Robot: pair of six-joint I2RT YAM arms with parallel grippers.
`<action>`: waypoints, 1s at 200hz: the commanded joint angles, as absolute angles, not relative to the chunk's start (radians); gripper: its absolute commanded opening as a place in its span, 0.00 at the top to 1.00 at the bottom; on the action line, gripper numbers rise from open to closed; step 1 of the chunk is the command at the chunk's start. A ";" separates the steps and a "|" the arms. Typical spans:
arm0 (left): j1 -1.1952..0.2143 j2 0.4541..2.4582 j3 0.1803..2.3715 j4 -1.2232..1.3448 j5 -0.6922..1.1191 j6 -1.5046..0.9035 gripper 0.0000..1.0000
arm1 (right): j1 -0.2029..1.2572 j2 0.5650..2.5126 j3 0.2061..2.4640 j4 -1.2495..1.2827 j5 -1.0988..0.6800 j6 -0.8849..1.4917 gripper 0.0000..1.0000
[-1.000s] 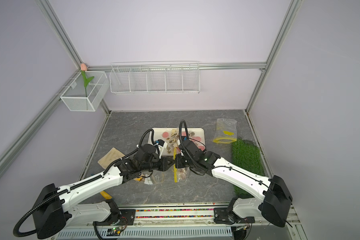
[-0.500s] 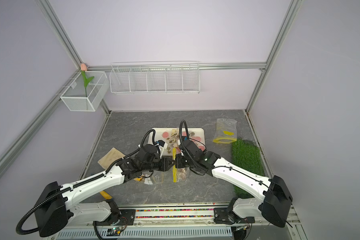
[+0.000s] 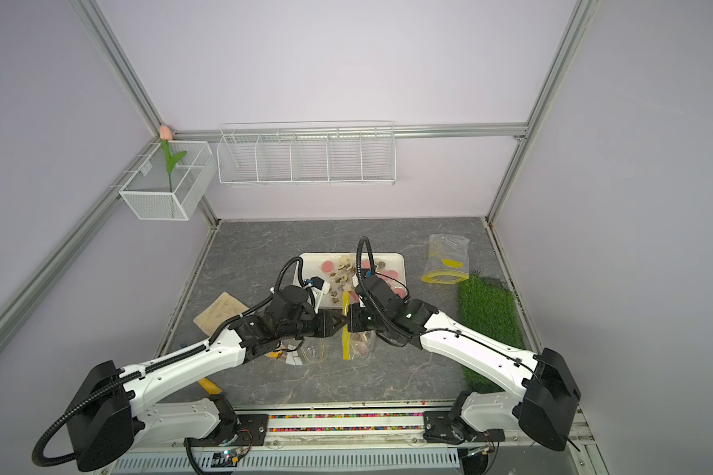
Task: Pour cookies out of the ziploc bag
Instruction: Open the ziploc bag at the center of the board.
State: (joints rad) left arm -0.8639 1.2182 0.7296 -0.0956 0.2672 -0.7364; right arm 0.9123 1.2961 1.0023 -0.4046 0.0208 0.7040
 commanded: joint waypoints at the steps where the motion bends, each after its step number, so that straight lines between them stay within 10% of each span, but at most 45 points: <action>1: -0.858 1.190 0.707 -0.007 0.273 -0.774 0.76 | 0.913 1.270 0.987 -0.378 0.002 0.715 0.93; 200: -0.857 1.179 0.641 0.149 0.315 -0.885 0.93 | 0.906 1.262 0.971 -0.365 0.000 0.721 0.94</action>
State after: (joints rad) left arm -0.8574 1.1934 0.6479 0.0845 0.3103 -0.8616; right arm 0.9054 1.2846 0.9928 -0.3912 0.0208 0.7078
